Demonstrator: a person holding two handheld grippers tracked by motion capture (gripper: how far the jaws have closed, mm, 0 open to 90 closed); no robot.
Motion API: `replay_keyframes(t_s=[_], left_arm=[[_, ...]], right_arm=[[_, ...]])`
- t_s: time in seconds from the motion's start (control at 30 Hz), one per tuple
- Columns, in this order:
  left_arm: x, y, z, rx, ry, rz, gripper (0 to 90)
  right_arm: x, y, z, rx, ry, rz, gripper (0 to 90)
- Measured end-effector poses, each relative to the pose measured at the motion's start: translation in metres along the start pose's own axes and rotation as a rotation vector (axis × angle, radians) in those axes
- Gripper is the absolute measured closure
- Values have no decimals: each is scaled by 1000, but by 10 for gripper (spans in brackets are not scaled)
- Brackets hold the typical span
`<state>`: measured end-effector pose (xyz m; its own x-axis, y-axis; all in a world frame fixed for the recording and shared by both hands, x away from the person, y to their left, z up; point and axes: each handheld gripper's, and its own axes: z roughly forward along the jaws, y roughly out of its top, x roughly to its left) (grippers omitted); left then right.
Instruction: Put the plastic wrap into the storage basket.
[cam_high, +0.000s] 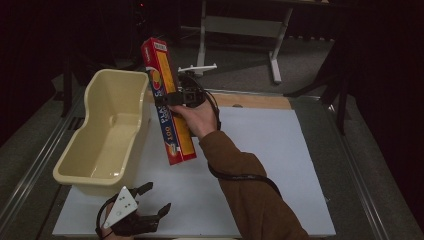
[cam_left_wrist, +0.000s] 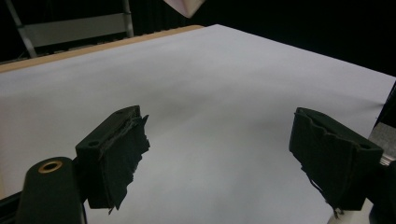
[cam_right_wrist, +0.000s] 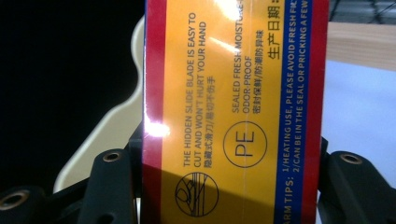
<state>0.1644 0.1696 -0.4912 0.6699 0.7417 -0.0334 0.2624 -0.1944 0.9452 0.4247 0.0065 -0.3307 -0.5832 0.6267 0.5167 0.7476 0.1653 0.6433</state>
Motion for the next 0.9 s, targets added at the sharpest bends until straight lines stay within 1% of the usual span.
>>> replay_keyframes(t_s=[0.13, 0.27, 0.33, 0.4, 0.43, 0.53, 0.73, 0.9], left_arm=[[0, 0, 0, -1, 2, 1, 180], [-1, -1, 0, -3, 8, 2, 180], [-1, -2, 0, 2, 9, 7, 180], [-2, -2, 0, 5, 13, 12, 180], [-2, -2, 0, 7, 13, 16, 180], [-3, -2, 0, 9, 16, 25, 180], [-2, -2, -2, 1, 20, 19, 180], [-1, -1, -4, -10, 25, 20, 180]], right_arm=[[6, 2, 9, -3, 60, 59, 423], [12, 1, 22, -3, 81, 83, 422], [13, 1, 28, 3, 108, 121, 422], [13, 1, 33, 2, 147, 178, 421], [13, 1, 36, -1, 155, 197, 421], [16, 1, 44, 4, 170, 237, 421], [28, -5, 60, 7, 164, 249, 419], [37, -9, 74, 1, 202, 309, 417]])
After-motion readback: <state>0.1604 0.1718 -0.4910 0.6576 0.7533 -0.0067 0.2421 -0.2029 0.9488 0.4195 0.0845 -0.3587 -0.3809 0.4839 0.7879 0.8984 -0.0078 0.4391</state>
